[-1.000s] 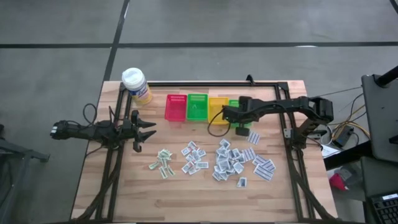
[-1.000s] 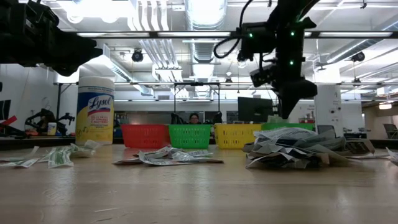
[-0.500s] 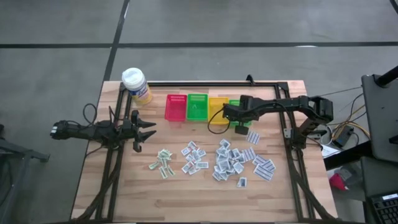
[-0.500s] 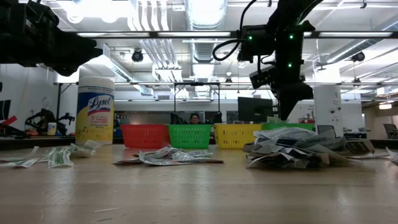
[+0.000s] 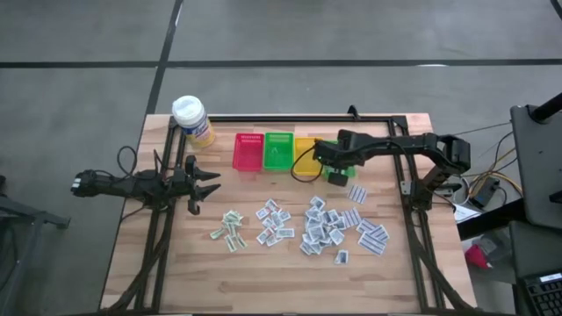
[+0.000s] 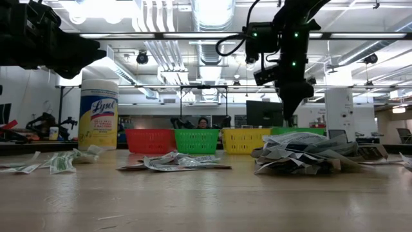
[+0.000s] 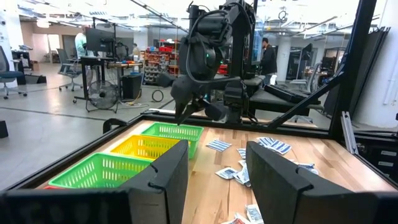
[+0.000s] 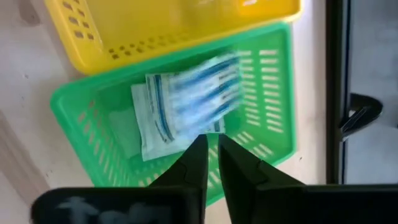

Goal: Pick & Place First Aid Supplies
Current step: Put the blue bandage into the right green bin

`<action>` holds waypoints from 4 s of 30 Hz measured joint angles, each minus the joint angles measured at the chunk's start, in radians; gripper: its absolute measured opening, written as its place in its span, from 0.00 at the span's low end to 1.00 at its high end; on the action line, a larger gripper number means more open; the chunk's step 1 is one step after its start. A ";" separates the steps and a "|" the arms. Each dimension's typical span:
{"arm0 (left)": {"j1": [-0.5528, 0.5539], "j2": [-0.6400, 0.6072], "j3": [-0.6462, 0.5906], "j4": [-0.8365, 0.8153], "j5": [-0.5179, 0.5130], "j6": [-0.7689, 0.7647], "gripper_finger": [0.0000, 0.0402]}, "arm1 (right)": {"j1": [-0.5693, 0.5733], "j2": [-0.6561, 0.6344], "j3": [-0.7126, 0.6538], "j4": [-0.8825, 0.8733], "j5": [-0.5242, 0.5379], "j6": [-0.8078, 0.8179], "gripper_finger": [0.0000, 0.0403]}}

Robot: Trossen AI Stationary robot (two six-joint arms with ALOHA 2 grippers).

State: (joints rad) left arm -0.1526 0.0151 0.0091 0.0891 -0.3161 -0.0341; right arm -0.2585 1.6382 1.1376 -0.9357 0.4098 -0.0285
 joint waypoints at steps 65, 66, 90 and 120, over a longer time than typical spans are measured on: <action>0.000 0.001 0.000 -0.025 0.000 0.039 0.39 | 0.228 -0.116 0.008 -0.442 -0.469 0.794 0.34; 0.000 0.001 0.000 -0.025 0.000 0.039 0.39 | 0.230 -0.127 -0.008 -0.436 -0.472 0.815 0.35; 0.000 0.001 0.000 -0.023 -0.011 0.036 0.39 | 0.228 -0.289 -0.374 -0.080 -0.369 1.227 0.46; 0.000 0.001 0.000 -0.013 -0.012 0.034 0.39 | 0.228 -0.138 -0.445 -0.015 -0.304 1.443 0.45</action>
State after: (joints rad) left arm -0.1528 0.0158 0.0093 0.0765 -0.3283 -0.0006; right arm -0.0307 1.5002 0.6929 -0.9504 0.1062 1.4147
